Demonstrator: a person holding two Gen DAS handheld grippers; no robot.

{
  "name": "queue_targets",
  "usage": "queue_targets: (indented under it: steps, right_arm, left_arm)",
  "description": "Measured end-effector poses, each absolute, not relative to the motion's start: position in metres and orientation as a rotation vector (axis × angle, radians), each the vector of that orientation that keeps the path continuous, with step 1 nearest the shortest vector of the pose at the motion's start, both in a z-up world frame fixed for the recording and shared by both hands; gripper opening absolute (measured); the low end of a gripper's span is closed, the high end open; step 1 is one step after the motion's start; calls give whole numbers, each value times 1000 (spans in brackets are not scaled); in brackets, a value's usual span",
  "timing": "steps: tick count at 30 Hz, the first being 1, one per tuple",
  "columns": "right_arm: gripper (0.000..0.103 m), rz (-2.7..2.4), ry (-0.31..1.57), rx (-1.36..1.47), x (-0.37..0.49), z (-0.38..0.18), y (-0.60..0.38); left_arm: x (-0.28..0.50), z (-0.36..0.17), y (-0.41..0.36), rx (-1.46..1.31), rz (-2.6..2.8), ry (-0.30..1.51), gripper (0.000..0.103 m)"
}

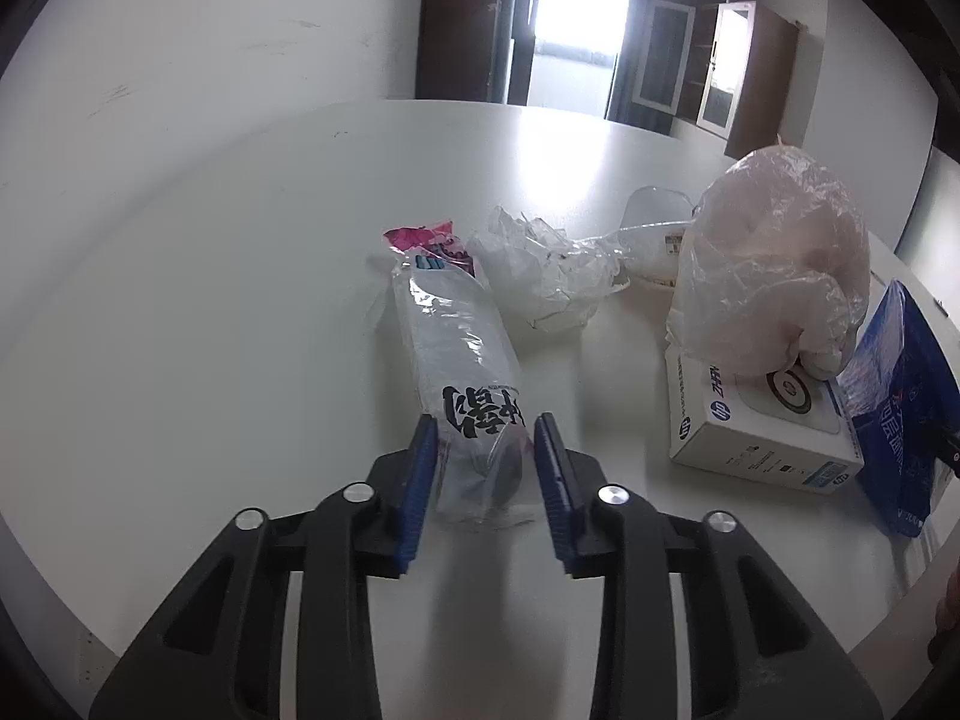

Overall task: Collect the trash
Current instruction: 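Grasp the clear bottle with the left tool while the right tool grasps the blue tissue package, then carry the bottle and blue package down over the blue wastebasket with both tools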

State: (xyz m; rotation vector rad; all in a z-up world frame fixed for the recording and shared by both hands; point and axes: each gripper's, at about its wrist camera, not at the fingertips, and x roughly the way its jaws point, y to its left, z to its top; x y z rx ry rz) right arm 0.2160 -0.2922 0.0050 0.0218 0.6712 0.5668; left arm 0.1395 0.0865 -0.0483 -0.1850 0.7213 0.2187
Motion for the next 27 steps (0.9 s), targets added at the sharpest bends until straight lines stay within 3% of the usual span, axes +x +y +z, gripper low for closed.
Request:
queue_targets:
  steps: [8,27]
  right_arm:
    - [21,571,611,72,183,18,-304]
    - [21,659,624,2,44,15,-298]
  left_arm:
    - [85,-34,94,-236,245,635,15]
    - [-94,-9,20,-161,-97,631,14]
